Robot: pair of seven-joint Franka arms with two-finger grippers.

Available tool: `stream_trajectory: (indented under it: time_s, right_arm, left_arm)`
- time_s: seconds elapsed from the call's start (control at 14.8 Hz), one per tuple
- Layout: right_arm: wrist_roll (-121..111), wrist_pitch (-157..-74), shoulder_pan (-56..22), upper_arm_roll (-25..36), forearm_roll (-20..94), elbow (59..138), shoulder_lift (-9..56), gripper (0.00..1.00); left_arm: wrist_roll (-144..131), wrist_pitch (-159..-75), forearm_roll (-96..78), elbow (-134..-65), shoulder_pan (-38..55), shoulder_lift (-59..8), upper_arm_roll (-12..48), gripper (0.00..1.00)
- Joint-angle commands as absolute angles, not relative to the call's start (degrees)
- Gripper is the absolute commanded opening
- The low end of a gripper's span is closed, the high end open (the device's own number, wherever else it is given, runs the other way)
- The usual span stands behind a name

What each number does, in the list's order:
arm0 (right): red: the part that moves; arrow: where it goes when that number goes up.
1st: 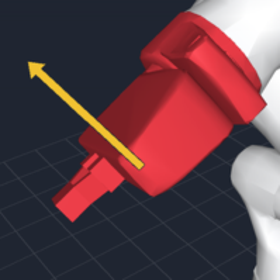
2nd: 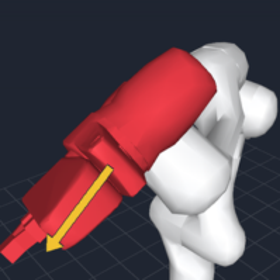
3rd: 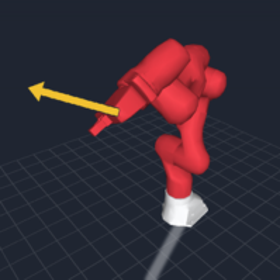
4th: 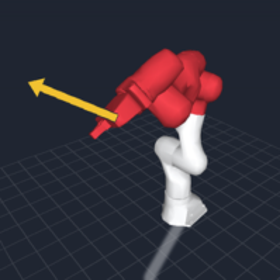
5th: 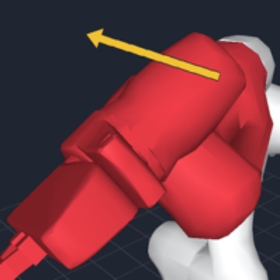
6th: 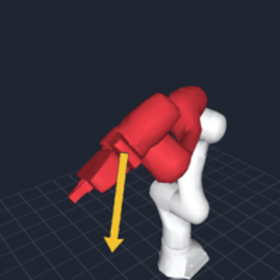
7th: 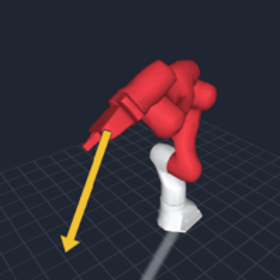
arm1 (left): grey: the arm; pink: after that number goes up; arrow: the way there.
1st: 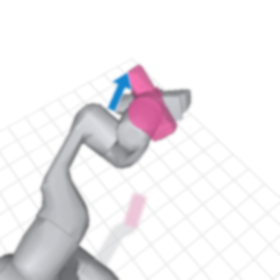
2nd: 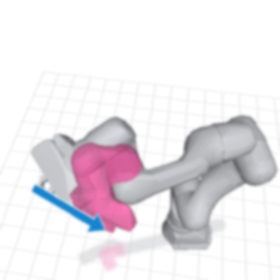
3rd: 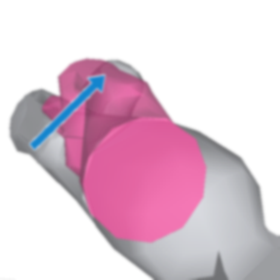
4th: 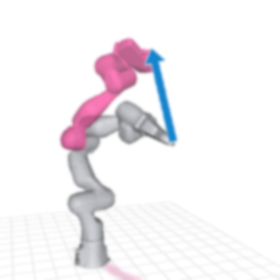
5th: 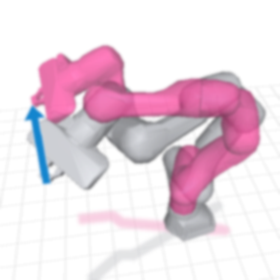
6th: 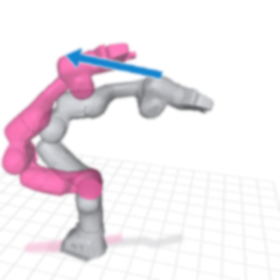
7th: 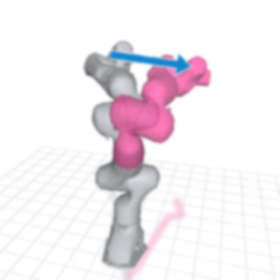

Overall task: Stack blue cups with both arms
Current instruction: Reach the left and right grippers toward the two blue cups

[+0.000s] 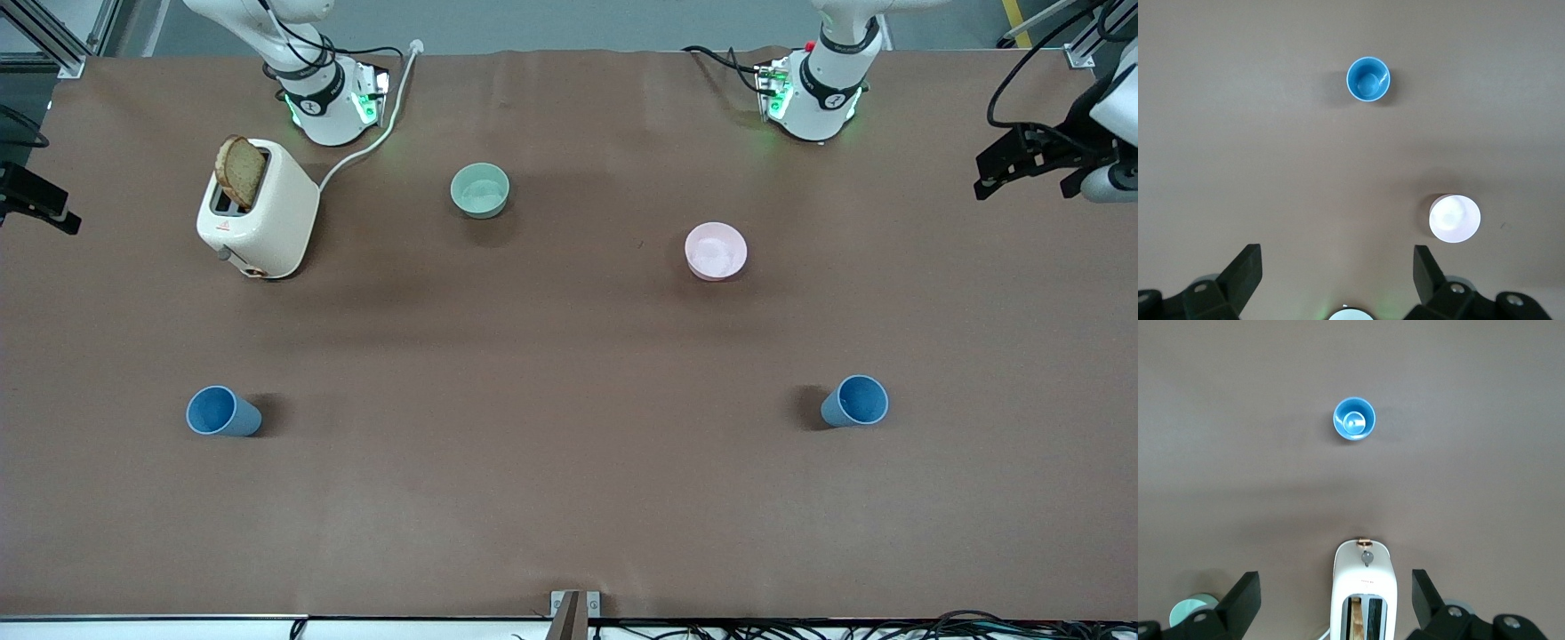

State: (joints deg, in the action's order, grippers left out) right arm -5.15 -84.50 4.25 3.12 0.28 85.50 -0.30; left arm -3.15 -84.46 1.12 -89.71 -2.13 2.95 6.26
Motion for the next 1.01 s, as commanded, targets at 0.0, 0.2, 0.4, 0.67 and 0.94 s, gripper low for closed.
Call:
stream_trajectory:
  time_s: [0.0,0.2,0.4,0.67,0.94]
  right_arm:
    - [-4.75,-84.11,2.64,4.83,-0.7,85.52,-0.27,1.0]
    - [-4.48,-87.52,2.2,6.67,-0.27,85.69,2.63,1.0]
    - [-4.39,-92.44,1.67,7.12,0.17,86.83,5.7,1.0]
    - [-5.18,-102.72,2.02,8.78,0.79,88.24,11.58,1.0]
    - [-14.04,-108.97,2.72,10.9,6.32,87.63,19.75,1.0]
  left_arm:
    - [-2.2,-87.25,0.79,-85.52,-2.63,-6.66,6.07,1.0]
    - [-2.63,-97.09,1.23,-88.23,-4.04,-13.34,5.89,1.0]
    - [-2.64,-106.23,1.23,-90.7,-5.71,-19.05,5.89,1.0]
    - [-5.0,-112.91,1.14,-92.72,-5.36,-25.38,5.98,1.0]
    - [-5.45,-117.59,1.23,-92.55,-5.36,-30.58,6.33,0.88]
